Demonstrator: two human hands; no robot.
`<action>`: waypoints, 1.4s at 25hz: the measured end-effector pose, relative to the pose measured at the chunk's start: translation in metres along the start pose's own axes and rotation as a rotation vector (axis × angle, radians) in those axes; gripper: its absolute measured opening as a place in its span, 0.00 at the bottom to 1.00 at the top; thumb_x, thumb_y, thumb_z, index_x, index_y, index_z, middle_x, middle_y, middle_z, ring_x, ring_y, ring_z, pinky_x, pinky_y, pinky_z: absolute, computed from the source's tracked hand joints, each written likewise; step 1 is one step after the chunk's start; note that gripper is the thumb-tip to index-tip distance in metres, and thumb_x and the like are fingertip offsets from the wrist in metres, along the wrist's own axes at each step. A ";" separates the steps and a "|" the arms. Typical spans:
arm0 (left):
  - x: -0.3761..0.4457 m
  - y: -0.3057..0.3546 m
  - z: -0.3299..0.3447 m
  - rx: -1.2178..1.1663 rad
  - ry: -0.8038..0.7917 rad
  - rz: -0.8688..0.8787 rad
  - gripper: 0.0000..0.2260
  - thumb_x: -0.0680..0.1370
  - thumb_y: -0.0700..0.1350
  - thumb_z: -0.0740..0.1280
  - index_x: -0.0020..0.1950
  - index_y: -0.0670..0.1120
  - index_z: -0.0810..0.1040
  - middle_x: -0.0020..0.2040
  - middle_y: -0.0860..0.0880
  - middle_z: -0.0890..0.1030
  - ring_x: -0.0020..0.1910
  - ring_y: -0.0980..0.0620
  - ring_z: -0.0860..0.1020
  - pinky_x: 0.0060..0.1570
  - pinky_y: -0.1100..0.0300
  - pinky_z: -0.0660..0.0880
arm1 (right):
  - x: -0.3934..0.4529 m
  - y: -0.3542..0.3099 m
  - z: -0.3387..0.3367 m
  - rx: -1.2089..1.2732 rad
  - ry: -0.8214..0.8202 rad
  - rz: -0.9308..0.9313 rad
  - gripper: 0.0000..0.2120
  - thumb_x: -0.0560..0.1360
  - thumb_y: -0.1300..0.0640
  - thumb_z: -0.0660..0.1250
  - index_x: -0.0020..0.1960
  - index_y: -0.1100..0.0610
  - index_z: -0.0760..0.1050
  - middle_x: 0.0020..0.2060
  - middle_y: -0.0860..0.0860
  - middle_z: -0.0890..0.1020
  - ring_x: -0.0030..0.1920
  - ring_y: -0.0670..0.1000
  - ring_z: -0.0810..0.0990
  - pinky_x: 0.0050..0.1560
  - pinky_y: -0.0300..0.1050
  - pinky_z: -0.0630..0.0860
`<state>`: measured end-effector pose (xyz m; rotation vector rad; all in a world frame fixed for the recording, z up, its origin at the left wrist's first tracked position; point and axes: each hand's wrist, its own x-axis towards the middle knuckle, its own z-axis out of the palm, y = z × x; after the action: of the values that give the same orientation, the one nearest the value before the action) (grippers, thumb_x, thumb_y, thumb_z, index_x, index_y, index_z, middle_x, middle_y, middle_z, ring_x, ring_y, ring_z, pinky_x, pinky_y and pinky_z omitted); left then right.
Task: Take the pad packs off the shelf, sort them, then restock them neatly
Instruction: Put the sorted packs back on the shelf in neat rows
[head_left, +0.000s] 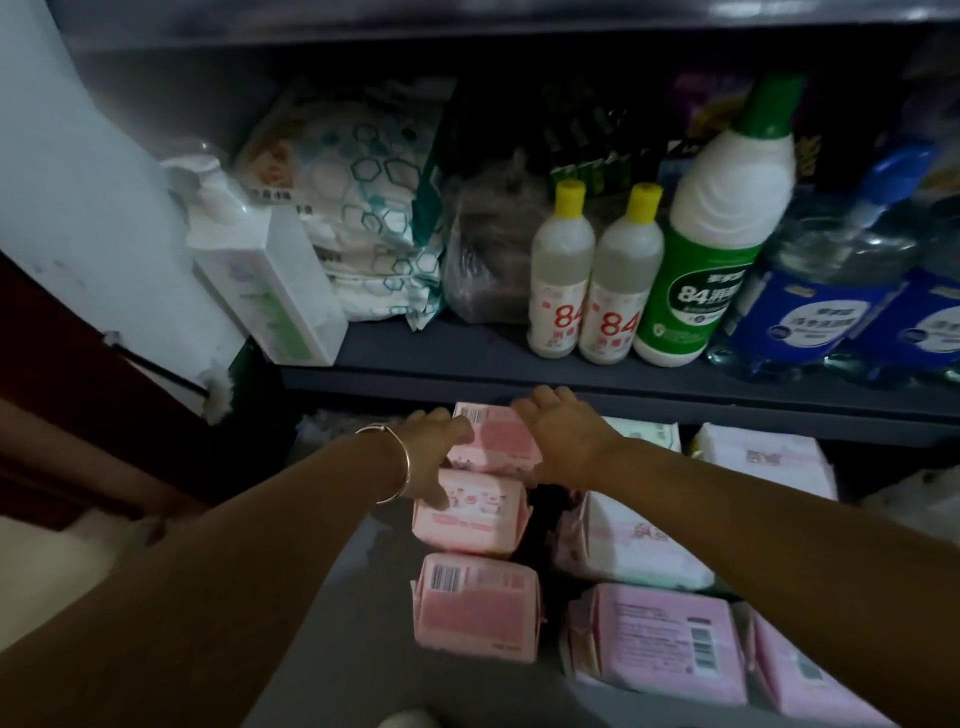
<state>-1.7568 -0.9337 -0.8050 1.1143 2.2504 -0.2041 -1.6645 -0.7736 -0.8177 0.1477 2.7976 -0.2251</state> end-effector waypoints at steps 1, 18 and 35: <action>0.001 -0.005 0.006 -0.046 -0.002 0.002 0.34 0.68 0.47 0.75 0.69 0.52 0.62 0.62 0.50 0.66 0.61 0.49 0.66 0.60 0.53 0.68 | 0.005 0.000 0.006 -0.007 0.016 0.015 0.38 0.70 0.43 0.71 0.72 0.57 0.59 0.66 0.56 0.65 0.65 0.58 0.65 0.64 0.52 0.68; -0.002 -0.002 0.038 0.222 0.067 0.082 0.40 0.64 0.51 0.76 0.70 0.55 0.57 0.64 0.52 0.63 0.63 0.50 0.62 0.59 0.55 0.62 | 0.011 -0.001 0.027 0.275 0.114 0.148 0.38 0.64 0.45 0.77 0.66 0.58 0.65 0.61 0.56 0.69 0.61 0.56 0.71 0.61 0.48 0.69; -0.070 -0.003 -0.063 -0.298 0.091 0.078 0.26 0.66 0.41 0.75 0.59 0.51 0.69 0.54 0.52 0.76 0.52 0.52 0.77 0.52 0.54 0.77 | -0.059 0.022 -0.105 0.929 0.260 0.176 0.33 0.65 0.57 0.77 0.68 0.58 0.70 0.59 0.53 0.77 0.60 0.53 0.75 0.64 0.46 0.72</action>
<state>-1.7557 -0.9573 -0.7138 1.0641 2.2200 0.2112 -1.6391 -0.7383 -0.7035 0.6635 2.6507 -1.5247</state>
